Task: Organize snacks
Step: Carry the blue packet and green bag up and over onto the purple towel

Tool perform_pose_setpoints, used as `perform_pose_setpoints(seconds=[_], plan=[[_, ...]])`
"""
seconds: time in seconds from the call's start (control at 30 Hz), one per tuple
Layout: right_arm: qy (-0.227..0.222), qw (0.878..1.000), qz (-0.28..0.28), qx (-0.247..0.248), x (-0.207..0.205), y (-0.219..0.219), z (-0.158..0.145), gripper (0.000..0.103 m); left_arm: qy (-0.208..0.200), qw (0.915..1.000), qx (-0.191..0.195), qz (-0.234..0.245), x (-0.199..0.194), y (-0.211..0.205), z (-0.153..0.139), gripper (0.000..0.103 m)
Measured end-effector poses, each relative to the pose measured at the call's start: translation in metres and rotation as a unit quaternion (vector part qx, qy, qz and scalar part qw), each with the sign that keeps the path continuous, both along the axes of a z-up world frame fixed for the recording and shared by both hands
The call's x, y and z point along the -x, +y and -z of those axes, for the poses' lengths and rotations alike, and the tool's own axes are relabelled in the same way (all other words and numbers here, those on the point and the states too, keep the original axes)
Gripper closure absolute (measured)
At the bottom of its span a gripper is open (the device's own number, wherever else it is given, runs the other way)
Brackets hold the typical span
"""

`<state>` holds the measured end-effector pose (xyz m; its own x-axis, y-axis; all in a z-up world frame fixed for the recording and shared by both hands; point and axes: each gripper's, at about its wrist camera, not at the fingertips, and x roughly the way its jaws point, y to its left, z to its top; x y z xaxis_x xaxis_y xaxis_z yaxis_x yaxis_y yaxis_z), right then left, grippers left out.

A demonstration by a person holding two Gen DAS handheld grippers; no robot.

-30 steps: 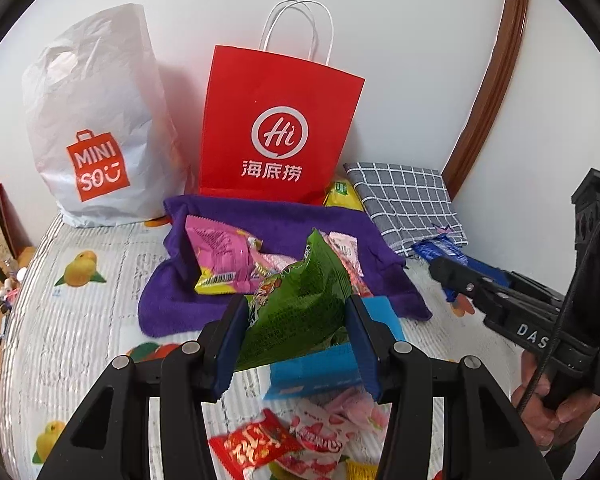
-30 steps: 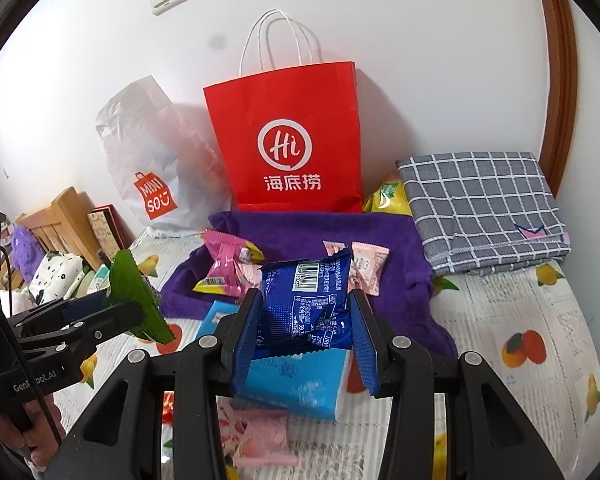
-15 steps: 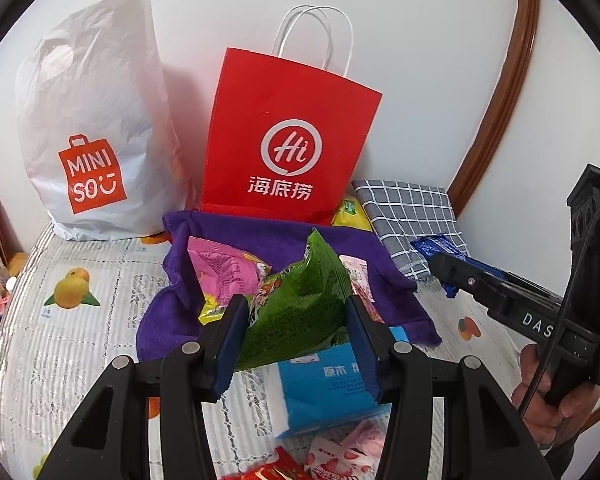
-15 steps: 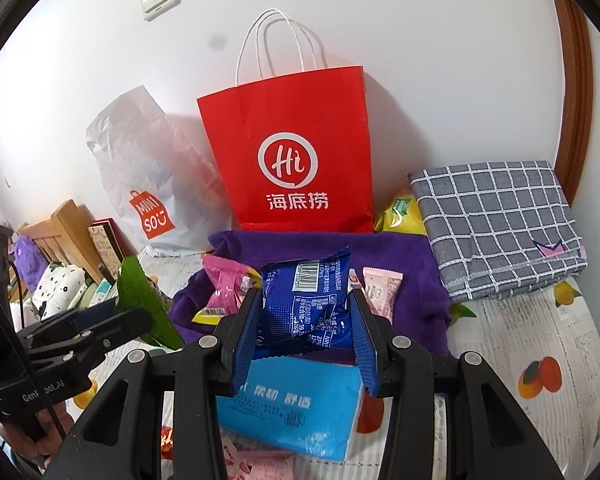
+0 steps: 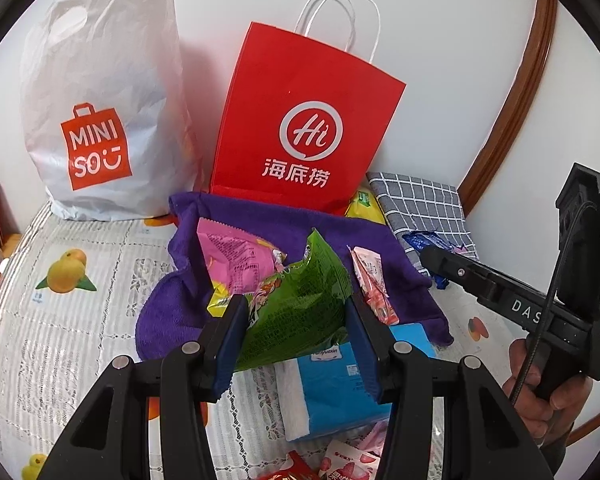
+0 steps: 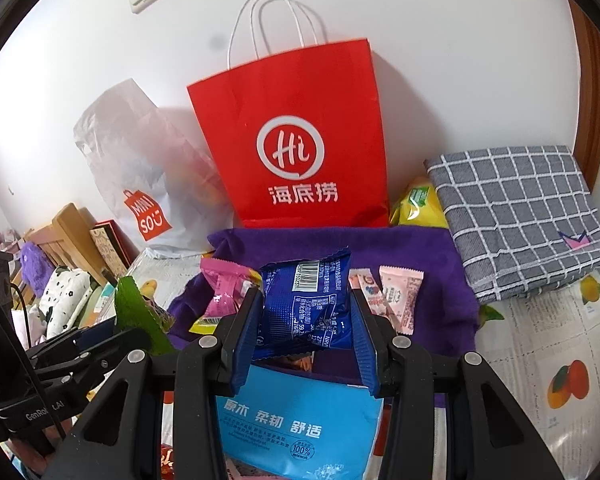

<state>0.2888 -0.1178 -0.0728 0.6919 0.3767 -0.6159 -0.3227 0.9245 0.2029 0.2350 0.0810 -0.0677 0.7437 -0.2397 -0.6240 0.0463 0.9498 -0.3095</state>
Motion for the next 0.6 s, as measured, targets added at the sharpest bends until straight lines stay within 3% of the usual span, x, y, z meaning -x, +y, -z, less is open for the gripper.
perform_pose_setpoints(seconds=[0.3,0.6], plan=[[0.004,1.000,0.002,0.001,-0.004,-0.004,0.005,0.060,0.002,1.0000,-0.002,-0.001,-0.004,0.000,0.006,0.055],[-0.019,1.000,0.000,0.011,-0.005,-0.007,-0.020,0.060,0.010,0.9999,-0.010,0.002,-0.010,0.000,-0.007,0.055]])
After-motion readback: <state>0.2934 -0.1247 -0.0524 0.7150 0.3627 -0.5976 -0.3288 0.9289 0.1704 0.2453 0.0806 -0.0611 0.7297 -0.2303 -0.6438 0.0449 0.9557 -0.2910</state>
